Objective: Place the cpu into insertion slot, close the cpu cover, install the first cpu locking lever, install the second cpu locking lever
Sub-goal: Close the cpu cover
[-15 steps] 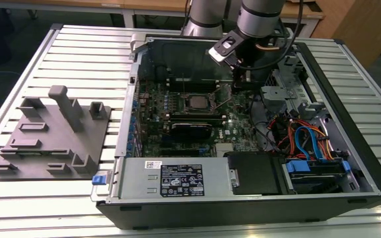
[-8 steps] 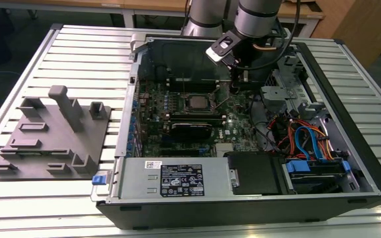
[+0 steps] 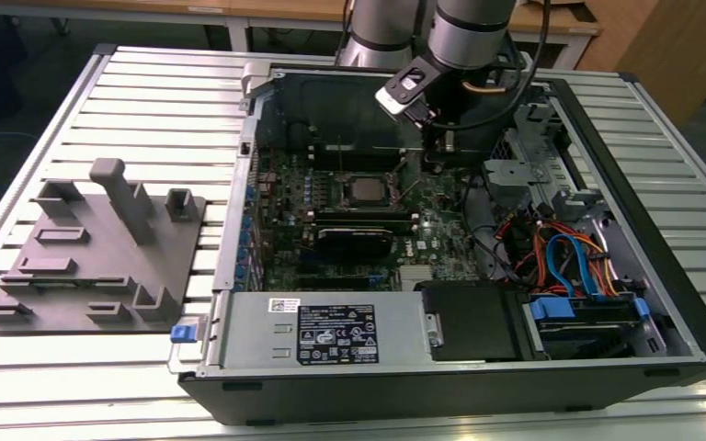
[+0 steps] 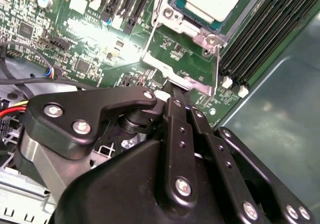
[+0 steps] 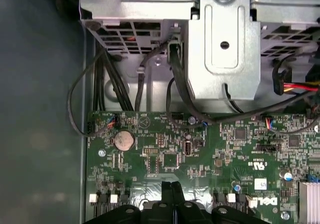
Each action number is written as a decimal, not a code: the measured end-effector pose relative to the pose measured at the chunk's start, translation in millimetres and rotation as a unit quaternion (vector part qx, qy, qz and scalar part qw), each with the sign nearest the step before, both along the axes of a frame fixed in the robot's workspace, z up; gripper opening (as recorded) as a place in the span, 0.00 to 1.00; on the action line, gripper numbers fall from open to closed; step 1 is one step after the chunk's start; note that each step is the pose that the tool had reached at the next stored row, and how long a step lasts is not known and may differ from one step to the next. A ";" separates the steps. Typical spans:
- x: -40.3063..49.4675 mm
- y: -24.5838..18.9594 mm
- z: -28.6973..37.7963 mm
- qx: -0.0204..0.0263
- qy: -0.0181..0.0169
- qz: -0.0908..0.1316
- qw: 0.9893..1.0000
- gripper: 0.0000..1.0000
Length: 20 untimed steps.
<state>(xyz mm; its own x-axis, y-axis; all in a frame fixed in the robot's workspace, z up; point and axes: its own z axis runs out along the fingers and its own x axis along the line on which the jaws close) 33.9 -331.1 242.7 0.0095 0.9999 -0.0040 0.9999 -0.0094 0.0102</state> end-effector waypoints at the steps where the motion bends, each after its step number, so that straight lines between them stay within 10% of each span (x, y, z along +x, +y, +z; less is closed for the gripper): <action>1: -1.0 0.0 -0.1 0.000 0.000 0.000 1.000 0.10; 20: -15.1 0.0 -0.7 0.000 0.001 0.000 1.000 0.10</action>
<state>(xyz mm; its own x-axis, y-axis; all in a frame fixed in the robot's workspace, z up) 18.8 -331.0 242.0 0.0094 0.9999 -0.0041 0.9999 -0.0094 0.0091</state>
